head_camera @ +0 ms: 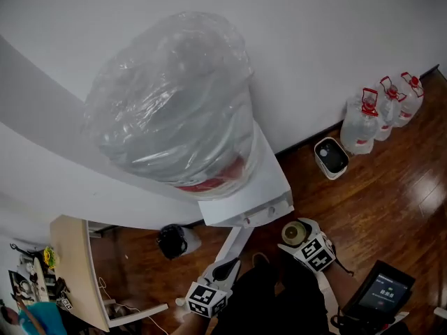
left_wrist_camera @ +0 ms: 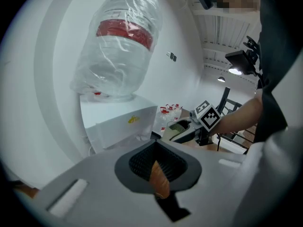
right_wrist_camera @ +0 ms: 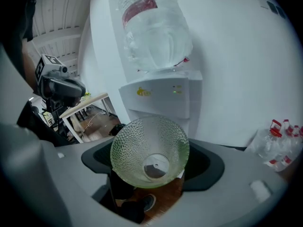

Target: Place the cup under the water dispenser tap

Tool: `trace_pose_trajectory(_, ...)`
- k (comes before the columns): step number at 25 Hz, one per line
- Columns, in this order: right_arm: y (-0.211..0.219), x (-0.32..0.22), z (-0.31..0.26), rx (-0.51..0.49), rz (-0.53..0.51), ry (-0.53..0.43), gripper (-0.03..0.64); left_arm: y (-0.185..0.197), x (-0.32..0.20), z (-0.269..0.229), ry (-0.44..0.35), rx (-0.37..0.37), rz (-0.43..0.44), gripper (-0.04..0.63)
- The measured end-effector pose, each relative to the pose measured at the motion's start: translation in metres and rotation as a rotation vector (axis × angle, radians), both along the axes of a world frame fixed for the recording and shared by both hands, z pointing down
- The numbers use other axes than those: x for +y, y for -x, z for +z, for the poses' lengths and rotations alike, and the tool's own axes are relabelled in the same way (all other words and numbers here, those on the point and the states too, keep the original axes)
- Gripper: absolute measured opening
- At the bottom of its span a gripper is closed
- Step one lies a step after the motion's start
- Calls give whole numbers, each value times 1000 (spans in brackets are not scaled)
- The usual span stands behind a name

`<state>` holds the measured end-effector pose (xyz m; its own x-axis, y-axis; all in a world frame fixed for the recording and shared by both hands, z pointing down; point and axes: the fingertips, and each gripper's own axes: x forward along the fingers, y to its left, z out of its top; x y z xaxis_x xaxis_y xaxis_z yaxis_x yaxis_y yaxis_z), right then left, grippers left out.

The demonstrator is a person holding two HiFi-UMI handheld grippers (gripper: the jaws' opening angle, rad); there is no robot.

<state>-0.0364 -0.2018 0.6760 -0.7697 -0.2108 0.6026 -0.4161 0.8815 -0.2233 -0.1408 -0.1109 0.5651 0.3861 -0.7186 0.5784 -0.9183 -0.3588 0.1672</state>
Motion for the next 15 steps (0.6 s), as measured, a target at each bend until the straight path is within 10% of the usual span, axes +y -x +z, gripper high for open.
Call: trace_pose_trajectory(15, 50, -52, 180, 82, 132, 25, 408, 18, -19, 134, 160, -66, 232, 14)
